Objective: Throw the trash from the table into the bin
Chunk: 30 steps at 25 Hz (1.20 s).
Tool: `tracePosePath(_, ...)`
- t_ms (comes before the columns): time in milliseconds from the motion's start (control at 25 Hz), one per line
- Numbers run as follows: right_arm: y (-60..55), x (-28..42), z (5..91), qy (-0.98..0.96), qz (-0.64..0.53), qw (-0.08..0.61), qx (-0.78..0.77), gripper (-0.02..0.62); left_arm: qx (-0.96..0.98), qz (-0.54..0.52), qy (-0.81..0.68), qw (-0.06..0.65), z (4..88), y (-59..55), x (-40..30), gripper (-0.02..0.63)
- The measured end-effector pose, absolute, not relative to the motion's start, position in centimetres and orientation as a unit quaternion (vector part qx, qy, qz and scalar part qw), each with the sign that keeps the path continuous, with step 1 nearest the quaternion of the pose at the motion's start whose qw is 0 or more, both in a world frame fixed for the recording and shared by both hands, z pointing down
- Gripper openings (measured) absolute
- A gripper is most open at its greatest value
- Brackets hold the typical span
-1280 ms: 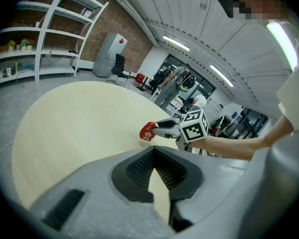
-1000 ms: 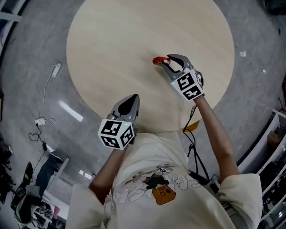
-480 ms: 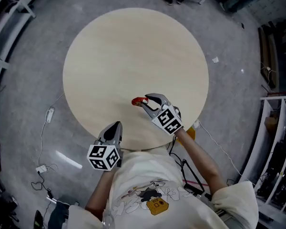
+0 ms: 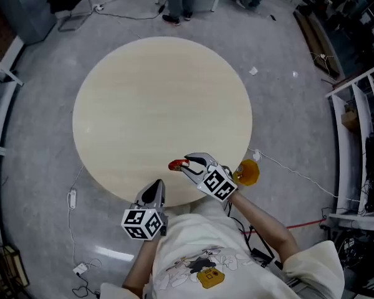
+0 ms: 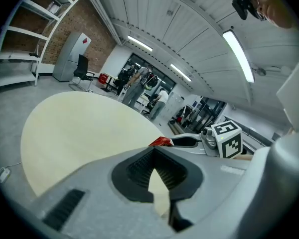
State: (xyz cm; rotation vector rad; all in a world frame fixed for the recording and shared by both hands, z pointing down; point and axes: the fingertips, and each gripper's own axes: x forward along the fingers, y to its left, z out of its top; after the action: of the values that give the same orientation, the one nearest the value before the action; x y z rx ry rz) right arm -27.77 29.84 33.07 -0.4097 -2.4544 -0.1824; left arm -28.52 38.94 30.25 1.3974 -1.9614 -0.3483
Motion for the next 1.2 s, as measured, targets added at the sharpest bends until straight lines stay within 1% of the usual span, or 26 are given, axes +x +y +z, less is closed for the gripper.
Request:
tracePosePath(200,29.2,-24.8,32.2,-0.942,-0.036,0.317,-0.108,0.13,0.569,-0.126,-0.731,0.356,29.9,38.2,-27.1,0.003)
tracePosePath(440,27.3,-23.4,32.1,-0.946,-0.016,0.314,-0.075,0.13,0.598,-0.113,-0.71,0.354,29.4,36.0,-26.8,0.003)
tracePosePath(680,24.0,-21.5,31.0,-0.956,0.009,0.292,-0.033,0.129,0.622,-0.097,-0.699,0.34,28.4,32.6,-26.3,0.003)
tracePosePath(840,22.8,-19.0,31.0,-0.96,0.024,0.28,-0.012,0.129,0.637,-0.08,-0.691,0.333,27.7,30.9,-24.4,0.003)
tracePosePath(1200,19.7,-12.6,30.7,-0.96,0.067,0.266,0.048,0.129,0.668,-0.048,-0.654,0.352,27.8,26.8,-19.7,0.003)
